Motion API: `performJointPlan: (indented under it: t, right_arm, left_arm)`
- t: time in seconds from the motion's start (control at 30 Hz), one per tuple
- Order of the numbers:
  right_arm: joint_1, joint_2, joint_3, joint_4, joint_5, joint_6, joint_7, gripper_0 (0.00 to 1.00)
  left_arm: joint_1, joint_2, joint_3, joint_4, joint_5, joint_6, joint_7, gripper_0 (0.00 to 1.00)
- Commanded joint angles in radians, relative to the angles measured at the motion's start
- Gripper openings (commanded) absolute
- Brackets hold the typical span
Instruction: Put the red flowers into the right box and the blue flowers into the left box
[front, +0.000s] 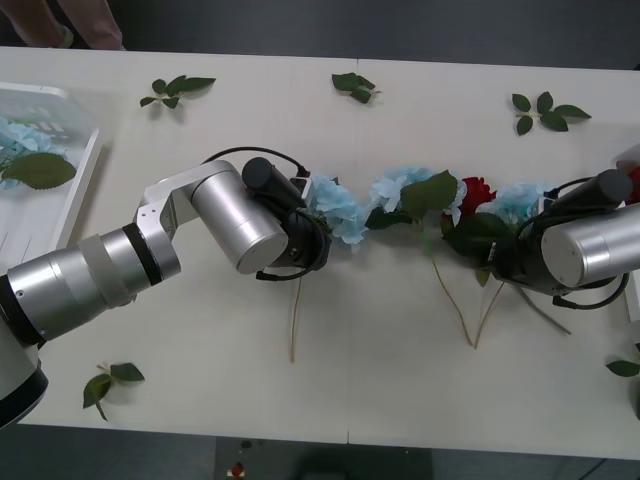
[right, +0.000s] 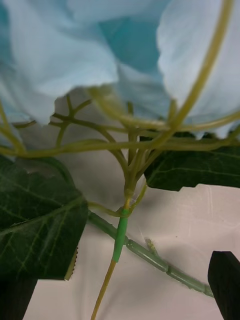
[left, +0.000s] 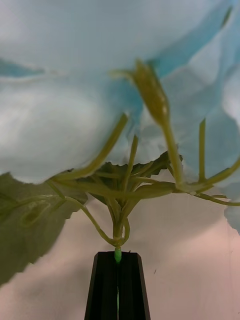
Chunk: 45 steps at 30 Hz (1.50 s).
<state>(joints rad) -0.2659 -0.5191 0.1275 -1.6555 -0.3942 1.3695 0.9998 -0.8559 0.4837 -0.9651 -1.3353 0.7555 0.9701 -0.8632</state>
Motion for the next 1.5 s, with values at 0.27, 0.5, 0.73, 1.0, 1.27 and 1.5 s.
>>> performJointPlan:
  t: [0.27, 0.5, 0.73, 1.0, 1.27, 1.5]
  right_arm:
    - [-0.003, -0.001, 0.006, -0.003, 0.028, -0.018, -0.007, 0.71]
    - [-0.003, -0.001, 0.007, 0.04, 0.031, -0.069, -0.004, 0.54]
    - [-0.003, -0.001, 0.007, 0.04, 0.031, -0.067, -0.006, 0.0]
    - [-0.003, -0.001, -0.005, 0.002, 0.028, -0.07, -0.003, 0.0]
    - [-0.003, -0.012, -0.051, -0.171, 0.017, -0.026, 0.094, 0.0]
    - [-0.003, -0.007, -0.128, -0.323, -0.021, 0.046, 0.257, 0.0]
  left_arm:
    - [-0.054, 0.121, 0.121, -0.182, 0.068, 0.073, 0.021, 0.0]
    - [-0.054, 0.312, 0.335, -0.427, 0.196, 0.332, -0.033, 0.0]
    - [-0.041, 0.564, 0.557, -0.482, 0.349, 0.581, -0.244, 0.0]
    - [0.176, 0.757, 0.898, -0.37, 0.4, 0.688, -0.6, 0.0]
    - [0.402, 0.771, 1.181, -0.179, 0.252, 0.634, -0.838, 0.0]
    - [0.462, 0.767, 1.201, -0.047, 0.205, 0.489, -0.847, 0.0]
